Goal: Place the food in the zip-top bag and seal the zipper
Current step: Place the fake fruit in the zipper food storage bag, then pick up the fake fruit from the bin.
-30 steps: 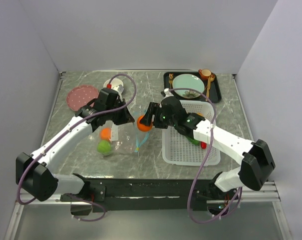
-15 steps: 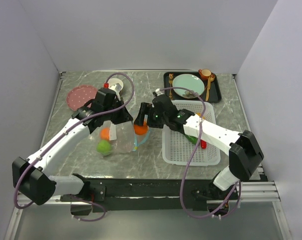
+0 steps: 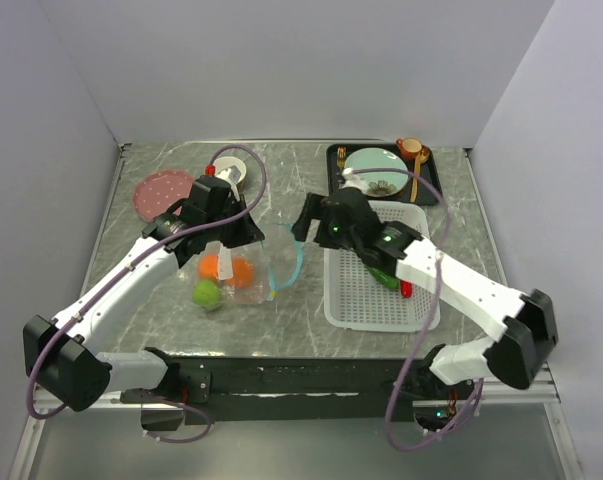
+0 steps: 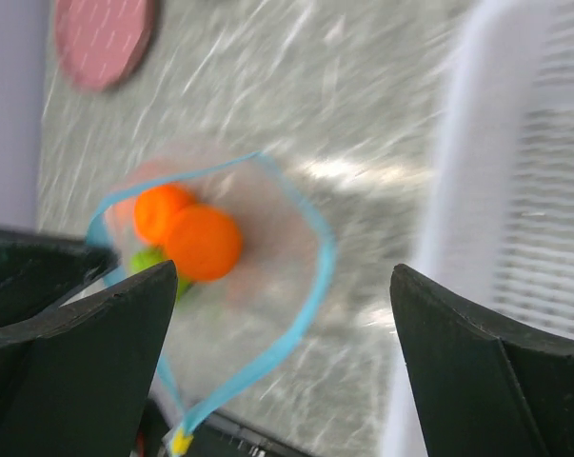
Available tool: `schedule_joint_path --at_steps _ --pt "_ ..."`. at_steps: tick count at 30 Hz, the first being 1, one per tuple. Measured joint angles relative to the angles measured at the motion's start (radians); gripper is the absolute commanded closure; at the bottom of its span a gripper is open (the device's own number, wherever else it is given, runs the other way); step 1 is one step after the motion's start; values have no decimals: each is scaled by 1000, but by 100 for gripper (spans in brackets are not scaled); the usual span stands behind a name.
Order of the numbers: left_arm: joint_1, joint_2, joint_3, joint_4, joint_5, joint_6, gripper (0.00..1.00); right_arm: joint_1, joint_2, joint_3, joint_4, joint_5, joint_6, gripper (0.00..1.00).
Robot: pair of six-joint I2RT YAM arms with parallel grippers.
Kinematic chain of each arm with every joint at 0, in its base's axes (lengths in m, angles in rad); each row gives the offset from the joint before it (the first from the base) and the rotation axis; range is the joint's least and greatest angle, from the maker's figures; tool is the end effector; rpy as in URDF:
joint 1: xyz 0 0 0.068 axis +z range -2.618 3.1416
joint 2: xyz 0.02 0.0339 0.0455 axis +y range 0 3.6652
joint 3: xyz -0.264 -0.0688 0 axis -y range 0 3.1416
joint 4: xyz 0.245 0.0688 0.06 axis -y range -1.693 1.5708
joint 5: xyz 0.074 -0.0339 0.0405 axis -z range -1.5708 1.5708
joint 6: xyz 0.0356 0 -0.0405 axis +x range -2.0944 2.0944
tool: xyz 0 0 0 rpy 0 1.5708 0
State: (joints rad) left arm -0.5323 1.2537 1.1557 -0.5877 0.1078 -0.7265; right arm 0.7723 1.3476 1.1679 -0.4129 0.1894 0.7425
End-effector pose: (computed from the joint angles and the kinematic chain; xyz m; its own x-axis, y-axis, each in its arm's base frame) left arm 0.2325 -0.1414 0.3308 -0.7907 -0.3007 -0.5333 0.0684 0.8222 -0.5650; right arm 0.2222 0.2071 0.3253 -0.6825 0.2622 -0.6822 -0.1520 0.8621 0.4834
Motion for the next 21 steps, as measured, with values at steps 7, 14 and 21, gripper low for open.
schedule_joint_path --at_steps 7,14,21 --pt "0 0 0 1 0 -1 99 -105 -147 -99 -152 215 34 0" --pt "0 8 0 1 0 0 99 -303 -132 -251 -253 183 49 0" --pt "0 10 0 0 0 -1 99 -361 -99 -269 -255 163 53 0"
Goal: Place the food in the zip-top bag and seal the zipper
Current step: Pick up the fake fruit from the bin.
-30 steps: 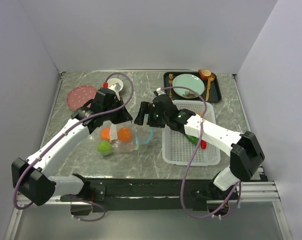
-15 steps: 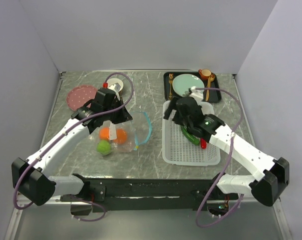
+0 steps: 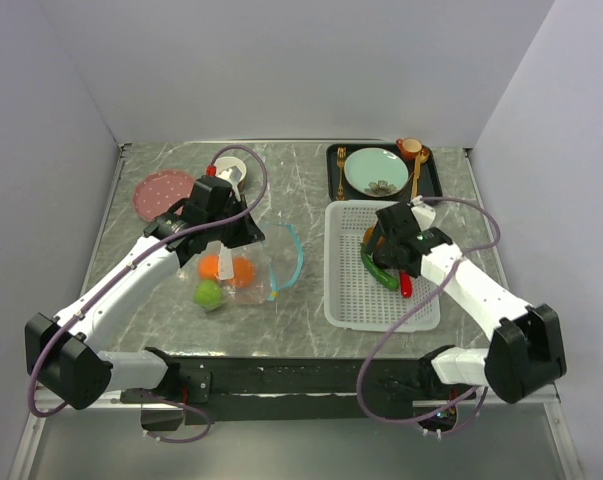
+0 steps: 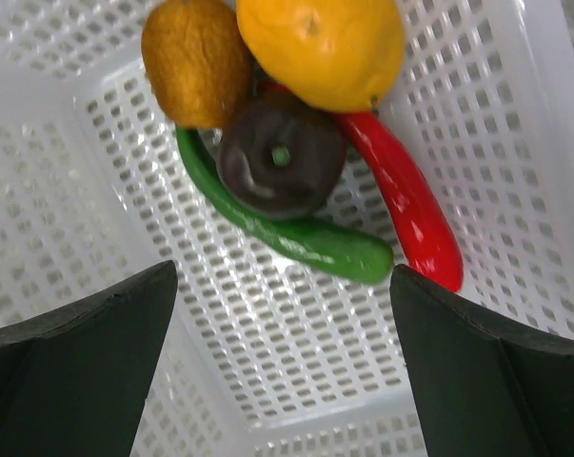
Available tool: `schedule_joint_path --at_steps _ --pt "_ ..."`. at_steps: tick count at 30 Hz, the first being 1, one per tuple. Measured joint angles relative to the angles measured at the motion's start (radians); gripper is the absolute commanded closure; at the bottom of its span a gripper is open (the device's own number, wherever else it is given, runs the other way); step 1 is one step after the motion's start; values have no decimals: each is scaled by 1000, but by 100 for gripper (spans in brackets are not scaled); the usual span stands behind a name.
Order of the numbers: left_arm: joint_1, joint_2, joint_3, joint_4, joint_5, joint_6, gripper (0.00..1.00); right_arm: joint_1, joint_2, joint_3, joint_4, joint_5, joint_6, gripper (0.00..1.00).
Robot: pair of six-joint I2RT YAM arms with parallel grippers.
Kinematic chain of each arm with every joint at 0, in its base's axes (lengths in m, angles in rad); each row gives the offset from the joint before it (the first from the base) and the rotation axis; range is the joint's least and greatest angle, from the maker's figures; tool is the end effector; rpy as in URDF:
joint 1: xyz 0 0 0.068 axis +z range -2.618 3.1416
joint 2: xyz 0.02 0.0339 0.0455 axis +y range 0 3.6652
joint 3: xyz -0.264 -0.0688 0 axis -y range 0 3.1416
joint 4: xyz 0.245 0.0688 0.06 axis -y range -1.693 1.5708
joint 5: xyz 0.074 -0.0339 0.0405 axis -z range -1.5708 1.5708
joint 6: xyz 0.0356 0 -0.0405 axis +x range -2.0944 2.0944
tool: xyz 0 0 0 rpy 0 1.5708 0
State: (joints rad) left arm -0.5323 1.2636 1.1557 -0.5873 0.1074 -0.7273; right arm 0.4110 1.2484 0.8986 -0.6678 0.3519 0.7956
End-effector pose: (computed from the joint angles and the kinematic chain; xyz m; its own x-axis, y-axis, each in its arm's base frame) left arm 0.2343 -0.1425 0.3283 -0.7949 -0.2990 -0.5280 0.0630 0.8248 -0.5618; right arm 0.2281 0.0860 0.2449 -0.6952 0.4284 -0.5772 0.4108 0.8957 0.1700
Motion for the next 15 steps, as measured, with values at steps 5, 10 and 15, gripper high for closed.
schedule_joint_path --at_steps 5,10,15 --pt "0 0 0 0 0 -1 99 -37 123 64 21 2 -6 0" --pt "0 0 0 0 -5 -1 99 -63 190 78 34 -8 -10 1" --pt "0 0 0 0 -15 -1 99 -76 196 62 82 -32 -19 12"
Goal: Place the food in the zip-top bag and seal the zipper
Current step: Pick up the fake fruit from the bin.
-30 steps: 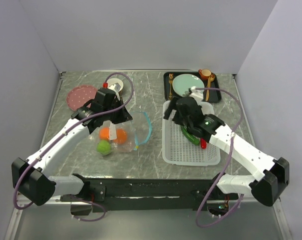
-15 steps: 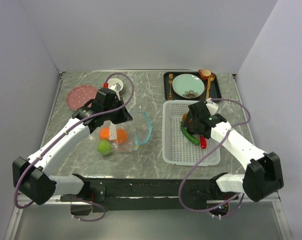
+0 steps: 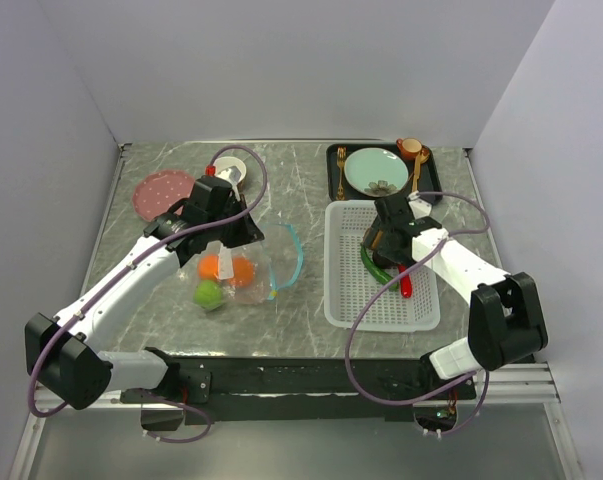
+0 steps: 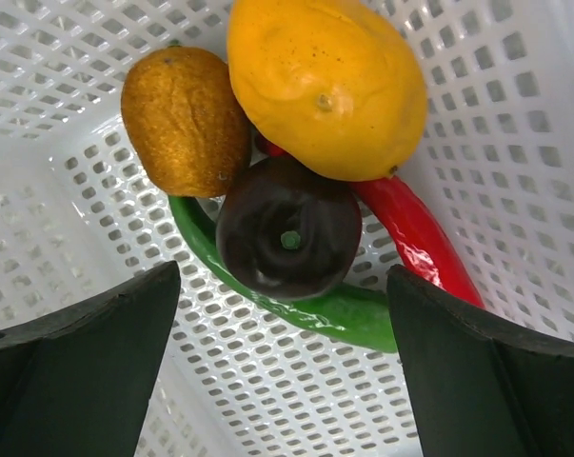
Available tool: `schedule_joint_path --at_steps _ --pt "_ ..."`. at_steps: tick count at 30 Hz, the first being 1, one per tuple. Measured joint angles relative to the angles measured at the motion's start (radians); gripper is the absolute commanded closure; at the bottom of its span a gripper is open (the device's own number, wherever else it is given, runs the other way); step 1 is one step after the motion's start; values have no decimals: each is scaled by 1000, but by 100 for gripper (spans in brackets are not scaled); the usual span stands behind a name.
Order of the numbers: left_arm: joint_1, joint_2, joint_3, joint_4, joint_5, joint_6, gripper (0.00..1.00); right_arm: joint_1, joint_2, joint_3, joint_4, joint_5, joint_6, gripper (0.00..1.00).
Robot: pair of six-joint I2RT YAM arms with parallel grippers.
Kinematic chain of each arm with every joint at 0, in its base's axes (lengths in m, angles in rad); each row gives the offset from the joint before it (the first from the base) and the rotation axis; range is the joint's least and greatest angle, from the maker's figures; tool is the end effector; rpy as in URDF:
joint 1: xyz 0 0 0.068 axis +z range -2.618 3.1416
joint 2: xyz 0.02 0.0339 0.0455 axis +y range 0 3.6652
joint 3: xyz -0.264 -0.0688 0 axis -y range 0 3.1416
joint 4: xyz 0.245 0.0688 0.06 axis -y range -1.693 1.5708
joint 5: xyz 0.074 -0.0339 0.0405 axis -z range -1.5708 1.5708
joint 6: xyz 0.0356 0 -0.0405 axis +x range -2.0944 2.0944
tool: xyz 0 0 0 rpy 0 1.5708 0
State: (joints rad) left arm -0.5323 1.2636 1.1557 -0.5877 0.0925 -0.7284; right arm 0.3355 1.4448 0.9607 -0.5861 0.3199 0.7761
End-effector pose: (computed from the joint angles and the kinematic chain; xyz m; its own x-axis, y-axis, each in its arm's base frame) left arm 0.2346 -0.1420 0.3283 -0.7891 -0.3045 -0.5335 0.0551 0.8299 -0.5552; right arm 0.2712 0.0827 0.2199 -0.7103 0.4566 -0.5358 0.4589 0.8775 0.1393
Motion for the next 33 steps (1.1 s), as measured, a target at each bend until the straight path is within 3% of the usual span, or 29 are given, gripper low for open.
schedule_joint_path --at_steps 2,9,15,23,33 --pt "0 0 0 0 -1 0 99 -3 0 -21 25 -11 -8 19" --pt "0 0 0 0 -3 0 99 -43 -1 -92 79 -58 -30 22" --pt "0 0 0 0 -3 0 99 -61 -1 -92 117 -80 -53 32" --pt "0 4 0 0 -3 0 99 -70 -6 -103 169 -140 -79 51" --pt "0 11 0 0 -3 -2 99 -72 -113 -163 220 -216 -86 59"
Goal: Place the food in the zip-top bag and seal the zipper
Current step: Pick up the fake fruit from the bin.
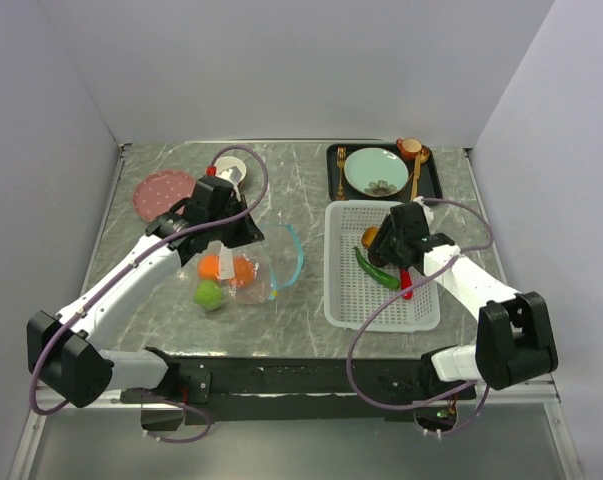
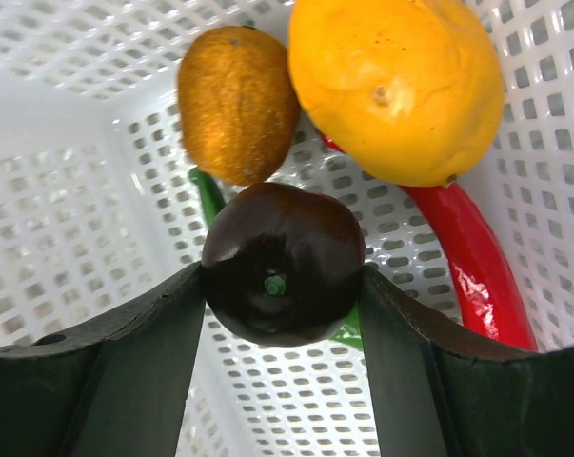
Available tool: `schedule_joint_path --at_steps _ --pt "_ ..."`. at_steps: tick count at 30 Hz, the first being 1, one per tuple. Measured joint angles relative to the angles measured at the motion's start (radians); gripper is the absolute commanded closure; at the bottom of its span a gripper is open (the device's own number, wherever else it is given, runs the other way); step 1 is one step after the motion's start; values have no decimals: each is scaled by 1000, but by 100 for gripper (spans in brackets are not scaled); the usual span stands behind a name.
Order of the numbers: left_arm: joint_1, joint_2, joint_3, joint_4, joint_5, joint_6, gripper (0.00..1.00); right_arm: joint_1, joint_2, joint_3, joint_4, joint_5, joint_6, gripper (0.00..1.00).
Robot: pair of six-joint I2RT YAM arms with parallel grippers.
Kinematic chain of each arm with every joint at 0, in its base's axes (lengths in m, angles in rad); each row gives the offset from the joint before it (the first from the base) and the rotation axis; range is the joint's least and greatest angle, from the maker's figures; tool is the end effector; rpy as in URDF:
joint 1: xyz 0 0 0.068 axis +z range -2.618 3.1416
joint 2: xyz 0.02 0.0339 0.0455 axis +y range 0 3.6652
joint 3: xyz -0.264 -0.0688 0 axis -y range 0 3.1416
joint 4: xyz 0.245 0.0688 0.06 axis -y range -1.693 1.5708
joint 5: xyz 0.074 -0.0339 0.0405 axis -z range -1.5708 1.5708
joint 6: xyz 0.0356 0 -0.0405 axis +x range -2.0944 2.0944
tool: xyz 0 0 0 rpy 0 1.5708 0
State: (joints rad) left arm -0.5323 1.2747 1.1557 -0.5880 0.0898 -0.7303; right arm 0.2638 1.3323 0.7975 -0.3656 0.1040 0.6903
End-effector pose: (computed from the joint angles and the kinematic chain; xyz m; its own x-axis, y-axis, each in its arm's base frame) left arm 0.2367 -0.1431 0.3254 -0.7933 -0.3038 -0.5276 0.0470 0.8334 -0.5506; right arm 0.2587 0.0660 0.2111 -0.7088 0.4646 -0.5308 0.3297 0.8834 0.3329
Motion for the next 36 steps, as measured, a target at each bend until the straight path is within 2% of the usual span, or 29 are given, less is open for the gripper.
schedule_joint_path --at_steps 3,10,18,30,36 --pt "0 0 0 0 2 0 99 0 -22 -5 1 -18 0 64" --pt "0 2 1 0 18 0 99 0 -68 -5 -2 -75 -6 67" --pt "0 17 6 3 27 0 99 0 -153 -5 -20 -130 -13 63" --pt "0 17 6 7 29 0 99 0 -189 36 -21 -380 -80 57" --pt "0 17 5 8 29 -1 99 70 -188 127 -55 -391 -124 57"
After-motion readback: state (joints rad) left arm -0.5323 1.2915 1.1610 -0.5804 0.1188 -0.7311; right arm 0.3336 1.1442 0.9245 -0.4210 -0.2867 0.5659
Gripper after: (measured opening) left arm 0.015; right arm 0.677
